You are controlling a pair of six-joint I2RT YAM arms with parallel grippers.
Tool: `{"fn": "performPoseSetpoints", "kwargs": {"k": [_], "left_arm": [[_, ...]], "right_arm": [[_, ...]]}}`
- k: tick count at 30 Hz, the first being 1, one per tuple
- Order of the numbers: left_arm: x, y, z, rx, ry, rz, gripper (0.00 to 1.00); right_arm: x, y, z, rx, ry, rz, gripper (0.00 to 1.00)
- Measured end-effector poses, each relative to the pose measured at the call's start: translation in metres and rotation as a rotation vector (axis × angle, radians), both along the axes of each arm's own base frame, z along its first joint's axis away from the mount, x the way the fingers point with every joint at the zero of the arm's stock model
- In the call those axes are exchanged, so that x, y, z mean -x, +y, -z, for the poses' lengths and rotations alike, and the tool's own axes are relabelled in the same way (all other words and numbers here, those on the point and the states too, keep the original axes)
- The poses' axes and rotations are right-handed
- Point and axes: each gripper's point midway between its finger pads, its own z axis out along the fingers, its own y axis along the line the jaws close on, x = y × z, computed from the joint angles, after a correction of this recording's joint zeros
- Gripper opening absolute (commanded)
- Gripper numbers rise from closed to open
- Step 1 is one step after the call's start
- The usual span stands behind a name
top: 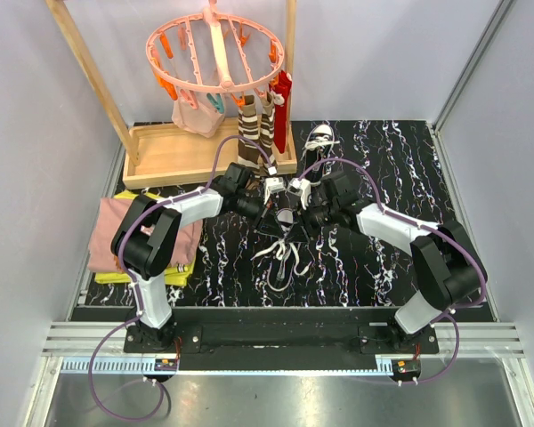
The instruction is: Tie the shoes
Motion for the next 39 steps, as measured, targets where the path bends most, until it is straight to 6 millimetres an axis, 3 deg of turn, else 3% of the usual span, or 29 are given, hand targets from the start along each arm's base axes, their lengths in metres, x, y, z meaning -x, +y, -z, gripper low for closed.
{"fn": "performPoseSetpoints", "kwargs": {"k": [6,14,23,31,39], "left_arm": [[0.001,-0.001,0.0,0.002,-0.003,0.006,0.0],[0.007,-0.009,-0.003,0.014,-0.024,0.04,0.0],[0.009,-0.015,-0.009,0.038,-0.069,0.082,0.0],[0.018,-0.017,-0.007,0.042,-0.105,0.137,0.0],[0.018,-0.016,-0.008,0.044,-0.127,0.152,0.0]], "right_arm": [[0.008,-0.001,0.005,-0.004,0.034,-0.008,0.27],[0.013,-0.001,0.005,-0.013,0.065,-0.009,0.27],[0.014,-0.005,0.006,-0.017,0.096,0.006,0.4],[0.0,-0.023,-0.014,-0.085,0.138,0.072,0.4],[0.002,-0.019,-0.021,-0.117,0.153,0.037,0.43]]}}
